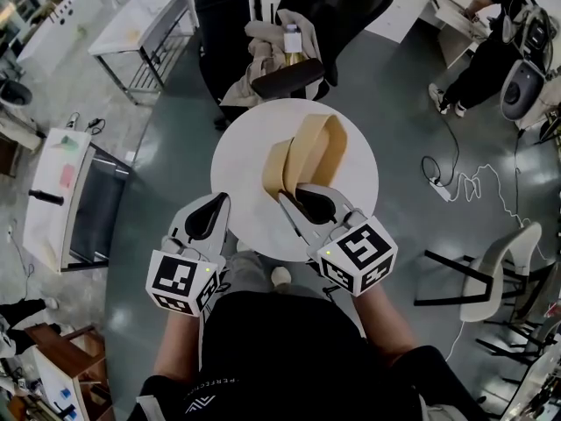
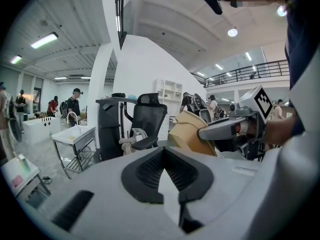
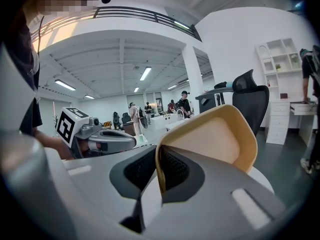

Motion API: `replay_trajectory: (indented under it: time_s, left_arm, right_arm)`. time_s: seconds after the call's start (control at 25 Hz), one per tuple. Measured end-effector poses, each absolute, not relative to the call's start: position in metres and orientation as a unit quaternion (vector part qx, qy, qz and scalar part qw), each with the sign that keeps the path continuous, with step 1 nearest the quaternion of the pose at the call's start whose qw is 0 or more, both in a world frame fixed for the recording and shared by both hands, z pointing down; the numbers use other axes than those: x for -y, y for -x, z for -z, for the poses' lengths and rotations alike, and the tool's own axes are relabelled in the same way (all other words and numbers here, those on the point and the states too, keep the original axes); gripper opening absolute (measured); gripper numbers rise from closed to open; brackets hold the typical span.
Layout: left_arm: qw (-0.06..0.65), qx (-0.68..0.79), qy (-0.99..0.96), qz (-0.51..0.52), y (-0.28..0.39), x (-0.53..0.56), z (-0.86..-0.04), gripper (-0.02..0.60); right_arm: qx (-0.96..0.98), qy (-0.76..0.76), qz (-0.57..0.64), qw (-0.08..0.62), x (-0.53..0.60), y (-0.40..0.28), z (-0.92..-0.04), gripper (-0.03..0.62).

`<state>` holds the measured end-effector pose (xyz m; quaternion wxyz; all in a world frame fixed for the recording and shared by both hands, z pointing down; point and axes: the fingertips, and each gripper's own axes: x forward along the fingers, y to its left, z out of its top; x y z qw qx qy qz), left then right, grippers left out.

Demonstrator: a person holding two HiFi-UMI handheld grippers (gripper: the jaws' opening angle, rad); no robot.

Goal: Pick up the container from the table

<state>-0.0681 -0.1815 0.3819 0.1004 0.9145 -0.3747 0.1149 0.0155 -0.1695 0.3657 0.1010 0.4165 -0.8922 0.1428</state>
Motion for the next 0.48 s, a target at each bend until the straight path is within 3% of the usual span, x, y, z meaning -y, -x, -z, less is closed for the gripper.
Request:
replay_trajectory:
  time_s: [0.48]
  left_arm:
    - [0.107, 0.368, -0.916, -0.118, 0.0612, 0.1766, -0.3865, -0.008]
  right_arm:
    - [0.892, -0.414, -0.156, 0.089, 0.1658, -0.0199, -0.3648, 0.025]
